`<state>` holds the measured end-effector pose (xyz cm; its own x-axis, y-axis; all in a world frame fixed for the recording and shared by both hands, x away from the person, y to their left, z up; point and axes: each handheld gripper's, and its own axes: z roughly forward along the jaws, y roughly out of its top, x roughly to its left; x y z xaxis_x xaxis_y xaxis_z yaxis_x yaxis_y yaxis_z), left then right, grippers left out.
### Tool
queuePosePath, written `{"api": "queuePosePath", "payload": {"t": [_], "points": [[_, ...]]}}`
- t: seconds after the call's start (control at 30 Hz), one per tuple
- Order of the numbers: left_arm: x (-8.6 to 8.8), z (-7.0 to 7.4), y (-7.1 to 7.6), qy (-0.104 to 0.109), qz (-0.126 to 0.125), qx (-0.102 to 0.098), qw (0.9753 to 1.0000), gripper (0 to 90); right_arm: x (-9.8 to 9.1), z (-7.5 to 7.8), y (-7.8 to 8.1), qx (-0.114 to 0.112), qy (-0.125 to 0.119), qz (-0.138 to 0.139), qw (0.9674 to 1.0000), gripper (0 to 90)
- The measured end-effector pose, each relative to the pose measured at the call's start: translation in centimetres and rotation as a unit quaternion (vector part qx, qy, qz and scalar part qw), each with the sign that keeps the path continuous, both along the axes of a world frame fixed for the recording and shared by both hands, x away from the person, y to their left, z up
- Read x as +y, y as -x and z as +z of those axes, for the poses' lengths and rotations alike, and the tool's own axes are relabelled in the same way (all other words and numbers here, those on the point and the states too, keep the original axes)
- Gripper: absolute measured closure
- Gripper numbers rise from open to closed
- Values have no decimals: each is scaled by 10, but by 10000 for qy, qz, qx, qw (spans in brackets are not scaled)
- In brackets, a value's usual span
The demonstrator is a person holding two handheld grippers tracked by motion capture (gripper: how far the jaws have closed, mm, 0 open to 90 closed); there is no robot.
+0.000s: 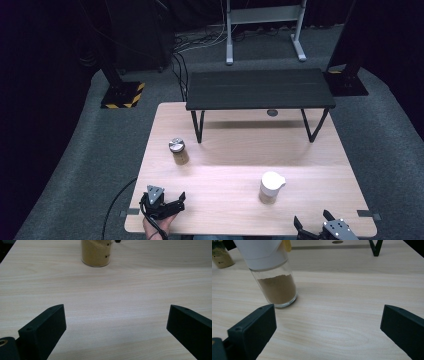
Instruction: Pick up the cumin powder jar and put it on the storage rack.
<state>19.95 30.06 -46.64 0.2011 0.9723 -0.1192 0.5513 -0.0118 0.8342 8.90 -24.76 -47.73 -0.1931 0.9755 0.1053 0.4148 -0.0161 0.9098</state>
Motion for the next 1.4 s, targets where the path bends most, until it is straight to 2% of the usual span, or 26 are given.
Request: {"api": "queuePosePath", "payload": {"t": [0.3,0.4,0.63,0.83,0.93,1.1,1.4], "points": [[-5,0,-1,-53,84,-41,9999,19,-1,3,-3,-24,-6,82,10000,0],[-6,2,-6,-114,102,-42,9999,19,0,2,-2,-88,-22,-13,10000,0],[-8,7,-21,-309,23,-48,9995,4,3,4,-7,-69,-15,33,10000,0],[-12,6,-32,-338,-12,-66,9994,2,4,6,-6,-88,69,74,9999,0],[-22,5,-34,-519,29,-121,9986,1,4,7,-6,-109,90,42,9999,0],[-27,7,-37,-511,49,-258,9983,1,6,10,-8,-93,164,76,9998,0],[-31,8,-60,-597,99,-254,9978,1,4,7,-12,-68,140,157,9998,0]]}}
